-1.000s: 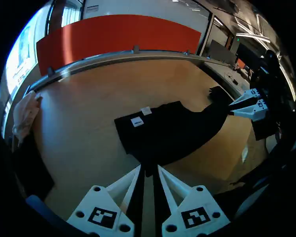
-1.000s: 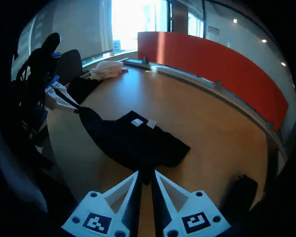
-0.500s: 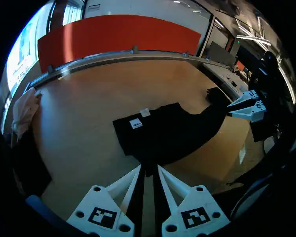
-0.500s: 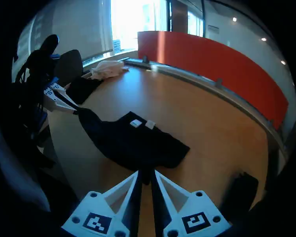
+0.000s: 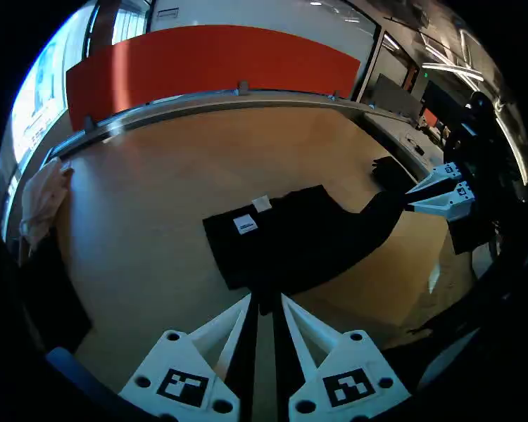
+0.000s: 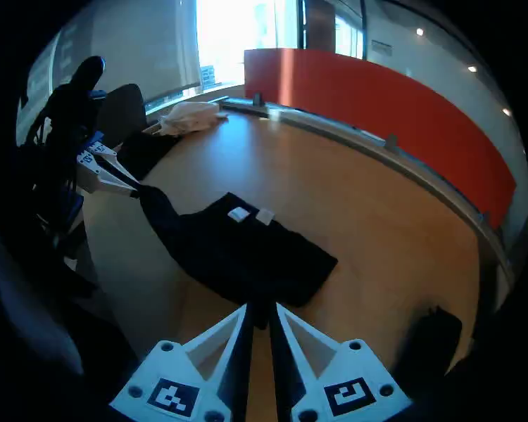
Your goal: Fold towel
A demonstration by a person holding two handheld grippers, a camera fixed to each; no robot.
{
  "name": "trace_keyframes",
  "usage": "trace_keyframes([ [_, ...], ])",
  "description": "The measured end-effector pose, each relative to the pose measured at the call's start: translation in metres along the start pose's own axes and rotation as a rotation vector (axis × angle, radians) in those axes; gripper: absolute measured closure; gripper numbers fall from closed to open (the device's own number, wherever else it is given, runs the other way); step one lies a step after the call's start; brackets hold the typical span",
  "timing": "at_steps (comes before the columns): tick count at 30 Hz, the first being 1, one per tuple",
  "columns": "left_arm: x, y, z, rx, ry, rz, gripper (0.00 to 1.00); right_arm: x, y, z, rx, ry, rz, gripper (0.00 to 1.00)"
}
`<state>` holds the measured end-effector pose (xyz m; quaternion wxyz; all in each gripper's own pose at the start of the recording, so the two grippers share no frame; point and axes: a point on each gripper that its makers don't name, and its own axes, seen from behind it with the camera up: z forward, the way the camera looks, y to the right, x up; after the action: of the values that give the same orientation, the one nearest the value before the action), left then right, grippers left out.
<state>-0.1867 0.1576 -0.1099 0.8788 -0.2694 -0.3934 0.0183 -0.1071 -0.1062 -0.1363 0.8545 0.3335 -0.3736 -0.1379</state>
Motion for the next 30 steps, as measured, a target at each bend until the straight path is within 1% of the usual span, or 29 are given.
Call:
trace_keyframes([
  [8,0.006,-0.009,0.025,0.002,-0.002,0.004,0.86,-0.001,0.016,0.020,-0.004,-0.028,0.004,0.85],
  [13,0.010,-0.016,0.044,0.011,-0.004,-0.004,0.86,-0.001,0.029,0.034,-0.009,-0.035,0.027,0.85],
  [17,0.012,-0.023,0.056,0.021,-0.007,-0.013,0.86,-0.002,0.038,0.045,-0.011,-0.039,0.051,0.85],
  [20,0.014,-0.026,0.062,0.026,-0.009,-0.015,0.86,-0.003,0.043,0.050,-0.012,-0.043,0.058,0.85],
  [30,0.024,-0.037,0.080,0.047,-0.003,-0.012,0.86,-0.001,0.060,0.066,-0.032,-0.056,0.054,0.85],
])
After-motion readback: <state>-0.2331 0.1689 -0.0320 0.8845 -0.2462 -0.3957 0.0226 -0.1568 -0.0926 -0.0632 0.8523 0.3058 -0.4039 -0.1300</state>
